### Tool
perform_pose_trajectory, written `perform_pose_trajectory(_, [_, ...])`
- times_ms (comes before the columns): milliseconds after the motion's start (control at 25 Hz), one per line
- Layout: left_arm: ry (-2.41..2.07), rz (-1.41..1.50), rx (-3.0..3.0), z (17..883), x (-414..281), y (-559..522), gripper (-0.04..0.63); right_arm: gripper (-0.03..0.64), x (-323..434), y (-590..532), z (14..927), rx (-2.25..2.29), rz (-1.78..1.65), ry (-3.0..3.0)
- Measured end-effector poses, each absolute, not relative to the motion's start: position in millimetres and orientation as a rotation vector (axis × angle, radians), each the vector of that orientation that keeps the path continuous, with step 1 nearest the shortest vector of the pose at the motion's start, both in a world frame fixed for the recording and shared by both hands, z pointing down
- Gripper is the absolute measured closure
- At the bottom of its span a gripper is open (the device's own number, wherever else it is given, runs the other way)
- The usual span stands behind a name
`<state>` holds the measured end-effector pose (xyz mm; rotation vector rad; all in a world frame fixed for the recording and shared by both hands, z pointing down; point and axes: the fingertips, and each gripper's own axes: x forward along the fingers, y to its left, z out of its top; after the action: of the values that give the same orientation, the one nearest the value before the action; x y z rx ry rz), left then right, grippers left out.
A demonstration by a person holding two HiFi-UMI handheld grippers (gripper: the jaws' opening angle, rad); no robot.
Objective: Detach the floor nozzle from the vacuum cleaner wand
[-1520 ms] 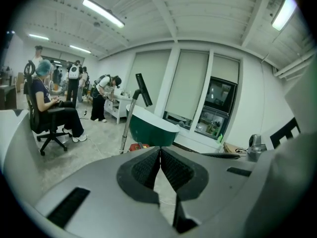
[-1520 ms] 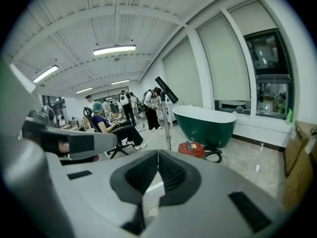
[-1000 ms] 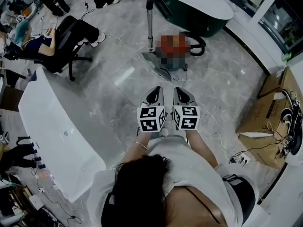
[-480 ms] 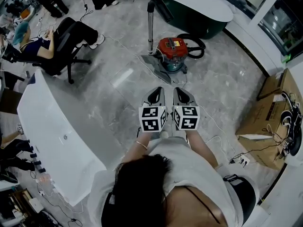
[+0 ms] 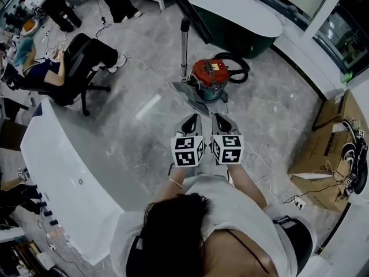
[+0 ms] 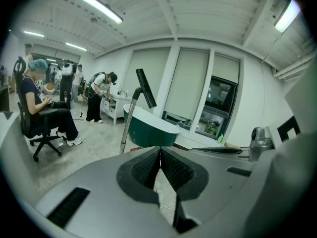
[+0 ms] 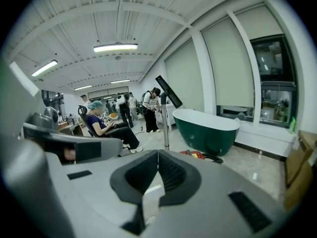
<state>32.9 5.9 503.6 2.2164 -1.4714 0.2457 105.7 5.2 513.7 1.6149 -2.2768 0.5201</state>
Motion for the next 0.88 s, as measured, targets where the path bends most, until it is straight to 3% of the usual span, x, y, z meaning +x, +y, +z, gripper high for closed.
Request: perform_pose_trajectory(880, [-1.426, 0.276, 2.234, 505.9, 9.4, -105.9, 0.588, 0.601, 75.3, -96.1, 519.5, 1.565, 0.608, -2.3])
